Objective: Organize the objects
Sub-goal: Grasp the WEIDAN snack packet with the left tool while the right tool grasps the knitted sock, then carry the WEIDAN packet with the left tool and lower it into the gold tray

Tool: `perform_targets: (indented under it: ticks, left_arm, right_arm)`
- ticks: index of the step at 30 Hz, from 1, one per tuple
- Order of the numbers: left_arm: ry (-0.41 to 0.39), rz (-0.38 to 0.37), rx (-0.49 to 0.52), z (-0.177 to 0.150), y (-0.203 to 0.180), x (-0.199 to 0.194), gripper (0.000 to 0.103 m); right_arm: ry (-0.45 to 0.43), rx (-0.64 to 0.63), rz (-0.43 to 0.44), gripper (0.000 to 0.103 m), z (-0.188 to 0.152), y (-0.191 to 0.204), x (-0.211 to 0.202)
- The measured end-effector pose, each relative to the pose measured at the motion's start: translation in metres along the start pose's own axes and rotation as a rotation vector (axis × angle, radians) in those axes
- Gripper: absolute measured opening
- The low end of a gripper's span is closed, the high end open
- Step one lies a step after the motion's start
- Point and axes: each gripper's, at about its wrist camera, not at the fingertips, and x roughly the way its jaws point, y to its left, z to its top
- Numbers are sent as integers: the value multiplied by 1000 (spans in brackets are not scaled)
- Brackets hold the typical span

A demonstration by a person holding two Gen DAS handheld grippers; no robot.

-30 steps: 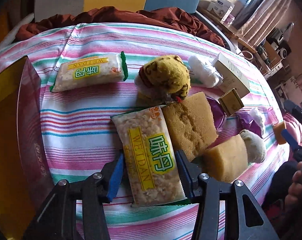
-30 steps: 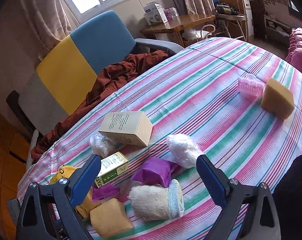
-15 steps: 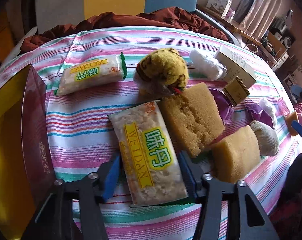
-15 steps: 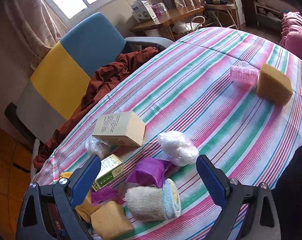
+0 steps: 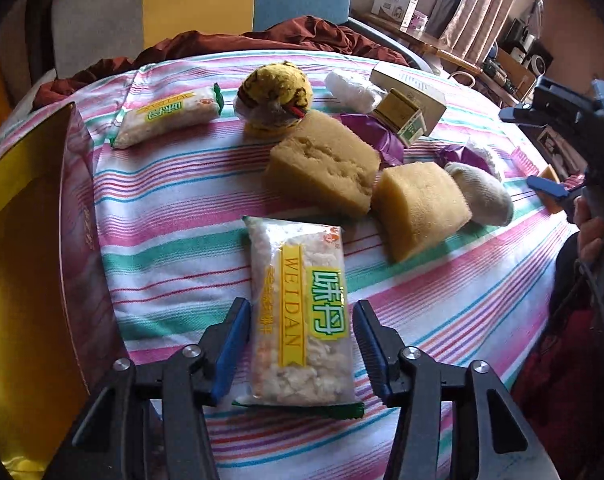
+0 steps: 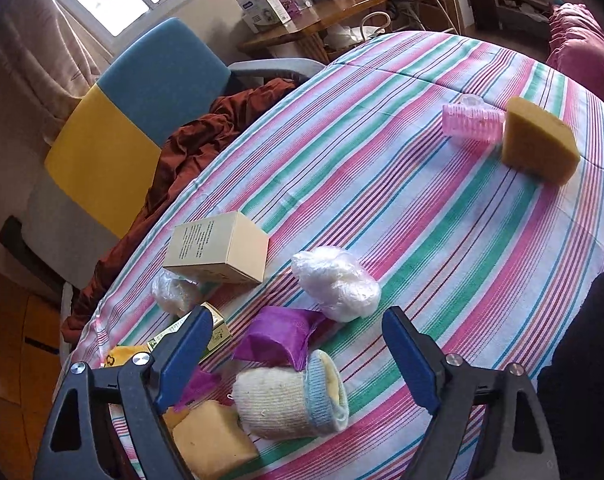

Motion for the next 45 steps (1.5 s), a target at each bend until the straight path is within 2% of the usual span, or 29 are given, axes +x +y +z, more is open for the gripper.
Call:
perform_targets:
  ticks: [1,3,7,10,14,16,17,23,25,31,34,36,41,43,45]
  left_arm:
    - [1,-22,-9,3,-4,1,64]
    - [-2,-36,-14,3,-5,1,67]
    - [-1,-34,-8,1,-7,-1,69]
    - [1,-13,32,7,-11,5,69]
    - [-13,27,79,7,-16,10,66]
    - [-25,63,115,4,-19,12,57]
    - [-34,71,122,3,-19,12,56]
    - [-55,81,118,2,-16,13,51]
    - [-58,83,107,4,-15,13,46]
    - [-53,37,58,1,-10,5,43]
    - [-69,-9,52,-3,-11,-6,43]
    - [-87,-26,56,-4,-13,-15,43]
    - [-152,-58,65,-4,-15,-45,43]
    - [-178,-58,60,-4,-10,-56,43]
    - [-194,-45,41,-4,-1,-66,43]
  right_arm:
    - [16,6,5,87,0,-1,2]
    - [74,9,14,87,-4,-1,11]
    - [209,-61,-38,87,-19,10,35]
    - [260,-109,-59,87,-28,17,44]
    - [292,-170,-100,87,-36,25,49]
    - [303,-185,-118,87,-39,26,52]
    - [307,-194,-125,87,-41,27,53]
    - [317,-331,-222,87,-58,43,60]
    - [302,-339,-232,72,-59,43,57]
    - [302,-325,-164,70,-65,42,52]
    - [314,-300,-67,70,-70,40,47]
    - [281,-305,21,70,-71,45,37]
    - [203,-365,120,70,-69,62,20]
    - [169,-410,144,70,-54,71,11]
    - [133,-463,139,70,-54,82,4]
